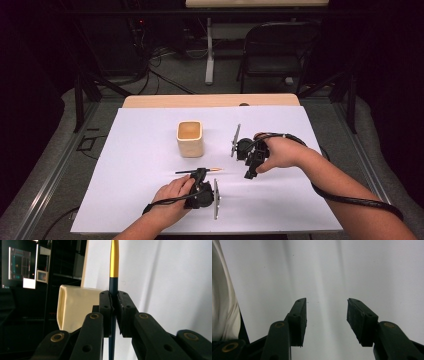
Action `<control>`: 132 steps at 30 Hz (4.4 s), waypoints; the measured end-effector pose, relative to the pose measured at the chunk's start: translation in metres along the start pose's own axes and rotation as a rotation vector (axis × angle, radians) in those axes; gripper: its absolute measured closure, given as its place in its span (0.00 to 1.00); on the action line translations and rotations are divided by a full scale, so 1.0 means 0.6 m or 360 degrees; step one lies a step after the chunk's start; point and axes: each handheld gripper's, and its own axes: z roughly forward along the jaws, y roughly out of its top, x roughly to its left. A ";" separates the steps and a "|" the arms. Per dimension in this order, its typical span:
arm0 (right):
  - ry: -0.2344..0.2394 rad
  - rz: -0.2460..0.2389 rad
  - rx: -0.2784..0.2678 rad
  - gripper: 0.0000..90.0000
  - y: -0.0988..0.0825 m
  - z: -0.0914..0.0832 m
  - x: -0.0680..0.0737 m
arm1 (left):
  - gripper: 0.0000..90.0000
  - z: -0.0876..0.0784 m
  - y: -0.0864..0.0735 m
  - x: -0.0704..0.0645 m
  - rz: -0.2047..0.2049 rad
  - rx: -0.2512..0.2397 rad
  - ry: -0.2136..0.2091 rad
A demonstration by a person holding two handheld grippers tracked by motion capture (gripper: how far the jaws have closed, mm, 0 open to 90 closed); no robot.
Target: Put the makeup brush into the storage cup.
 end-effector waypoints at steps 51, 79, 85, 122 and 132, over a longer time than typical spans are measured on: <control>-0.0311 0.0334 -0.0726 0.37 -0.060 0.061 0.026 | 0.92 0.034 -0.133 0.133 -0.1746 -0.0664 -0.0861; -0.0354 0.0522 -0.1068 0.33 -0.101 0.094 0.041 | 0.92 0.029 -0.128 0.188 -0.1737 -0.0775 -0.0693; -0.0333 0.0547 -0.1105 0.32 -0.106 0.097 0.041 | 0.92 0.030 -0.124 0.207 -0.1736 -0.0809 -0.0664; -0.0260 0.0682 -0.1332 0.28 -0.129 0.104 0.047 | 0.92 0.099 -0.131 0.256 -0.1806 -0.0868 -0.0482; -0.0246 0.0691 -0.1357 0.29 -0.130 0.106 0.048 | 0.92 0.120 -0.139 0.247 -0.1828 -0.0849 -0.0478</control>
